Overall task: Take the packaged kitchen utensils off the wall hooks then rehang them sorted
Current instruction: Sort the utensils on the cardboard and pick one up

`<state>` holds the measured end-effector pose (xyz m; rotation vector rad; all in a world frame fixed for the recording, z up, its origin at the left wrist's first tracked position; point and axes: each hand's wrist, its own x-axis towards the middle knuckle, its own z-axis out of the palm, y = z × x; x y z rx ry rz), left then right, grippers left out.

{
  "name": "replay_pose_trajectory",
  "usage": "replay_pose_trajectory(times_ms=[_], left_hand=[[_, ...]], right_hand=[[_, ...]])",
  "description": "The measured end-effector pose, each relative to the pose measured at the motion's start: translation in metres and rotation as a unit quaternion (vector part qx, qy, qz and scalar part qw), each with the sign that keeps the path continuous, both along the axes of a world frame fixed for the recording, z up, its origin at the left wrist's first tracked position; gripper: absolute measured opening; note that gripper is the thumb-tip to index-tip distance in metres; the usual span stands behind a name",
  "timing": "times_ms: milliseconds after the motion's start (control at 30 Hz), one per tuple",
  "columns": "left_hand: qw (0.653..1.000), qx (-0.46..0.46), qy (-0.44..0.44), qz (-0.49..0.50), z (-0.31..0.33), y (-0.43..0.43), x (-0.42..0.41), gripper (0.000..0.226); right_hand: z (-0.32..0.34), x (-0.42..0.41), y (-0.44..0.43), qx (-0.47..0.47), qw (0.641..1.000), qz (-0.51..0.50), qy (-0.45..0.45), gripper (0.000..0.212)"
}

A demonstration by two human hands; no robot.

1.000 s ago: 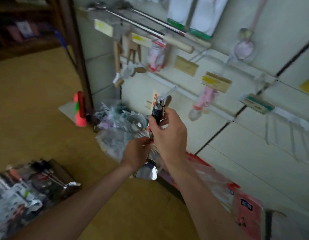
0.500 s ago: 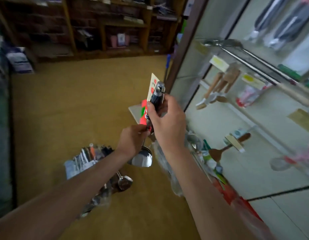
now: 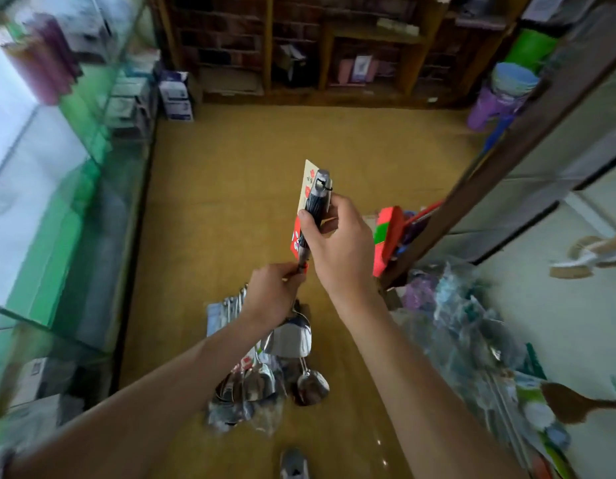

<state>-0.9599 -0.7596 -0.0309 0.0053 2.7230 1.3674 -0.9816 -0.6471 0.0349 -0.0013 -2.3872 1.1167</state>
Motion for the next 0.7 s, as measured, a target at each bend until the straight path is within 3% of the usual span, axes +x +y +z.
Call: replay_pose_trajectory(times_ms=[400, 700], left_hand=[[0.985, 0.014, -0.155, 0.081, -0.206, 0.025, -0.055, 0.021], [0.951, 0.037, -0.271, 0.144, -0.375, 0.050, -0.046, 0.023]], right_hand=[[-0.220, -0.108, 0.011, 0.034, 0.980, 0.083, -0.180, 0.030], [-0.405, -0.130, 0.018, 0.080, 0.934, 0.115, -0.328, 0.032]])
